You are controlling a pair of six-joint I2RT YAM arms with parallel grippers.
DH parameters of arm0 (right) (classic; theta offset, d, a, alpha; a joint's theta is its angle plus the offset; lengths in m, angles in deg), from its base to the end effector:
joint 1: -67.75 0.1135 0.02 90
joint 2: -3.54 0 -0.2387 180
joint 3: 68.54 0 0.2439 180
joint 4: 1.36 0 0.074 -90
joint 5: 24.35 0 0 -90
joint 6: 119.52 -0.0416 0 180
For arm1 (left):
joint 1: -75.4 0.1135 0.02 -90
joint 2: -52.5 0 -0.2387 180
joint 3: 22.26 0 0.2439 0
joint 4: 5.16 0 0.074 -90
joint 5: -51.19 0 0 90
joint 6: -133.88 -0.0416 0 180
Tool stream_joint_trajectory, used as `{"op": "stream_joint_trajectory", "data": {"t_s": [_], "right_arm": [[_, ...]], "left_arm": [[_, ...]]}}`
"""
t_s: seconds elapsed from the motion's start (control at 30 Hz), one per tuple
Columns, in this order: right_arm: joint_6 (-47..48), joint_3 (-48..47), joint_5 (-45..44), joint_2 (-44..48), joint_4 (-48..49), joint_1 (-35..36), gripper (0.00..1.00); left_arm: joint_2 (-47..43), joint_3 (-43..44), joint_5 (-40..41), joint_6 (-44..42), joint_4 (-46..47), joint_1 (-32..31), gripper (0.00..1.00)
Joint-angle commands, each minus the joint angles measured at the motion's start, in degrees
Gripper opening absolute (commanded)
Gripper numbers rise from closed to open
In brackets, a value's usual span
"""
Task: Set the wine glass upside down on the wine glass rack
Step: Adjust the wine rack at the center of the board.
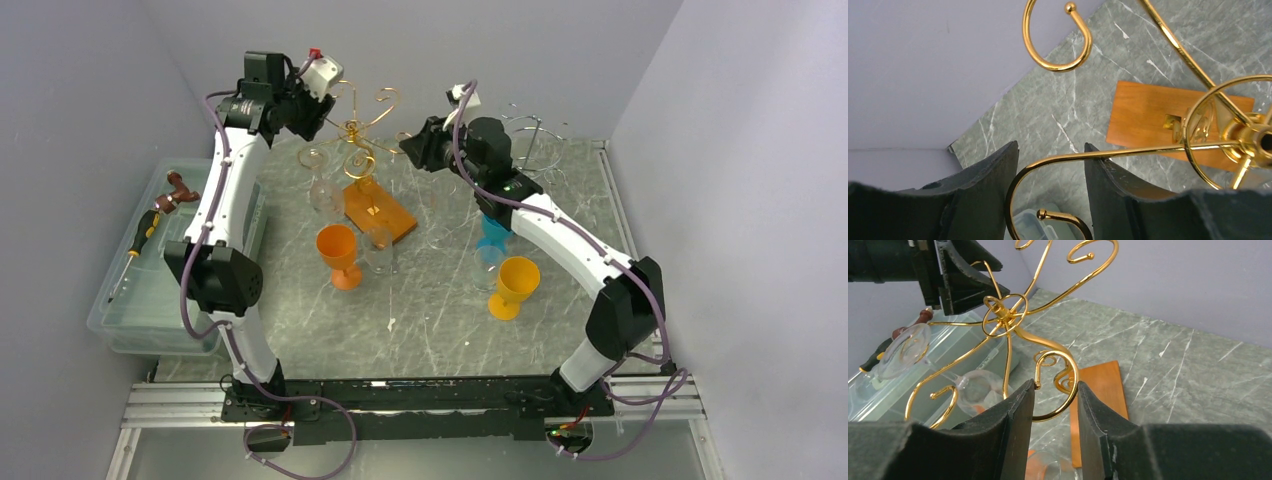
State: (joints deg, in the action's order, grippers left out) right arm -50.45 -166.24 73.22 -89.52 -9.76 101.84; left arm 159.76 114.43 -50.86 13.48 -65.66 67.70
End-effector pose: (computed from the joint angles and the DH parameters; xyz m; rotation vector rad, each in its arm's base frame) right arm 0.3206 0.2236 0.3640 -0.2995 1.6773 0.8354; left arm 0.3967 -0.0624 0.4021 0.8023 1.9406 0.0162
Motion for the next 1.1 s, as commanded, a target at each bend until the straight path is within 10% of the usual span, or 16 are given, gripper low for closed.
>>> {"op": "stream_joint_trajectory", "data": {"t_s": [0.0,1.07], "right_arm": [[-1.57,3.35,4.75,0.35,-4.61,2.77,0.14],[-5.01,9.54,1.65,2.39,-4.8,4.06,0.13]], "left_arm": [[0.93,3.23,-1.96,-1.15,2.97,-0.38,0.57],[7.87,11.33,-3.49,-4.95,5.85,-3.59,0.69]]}}
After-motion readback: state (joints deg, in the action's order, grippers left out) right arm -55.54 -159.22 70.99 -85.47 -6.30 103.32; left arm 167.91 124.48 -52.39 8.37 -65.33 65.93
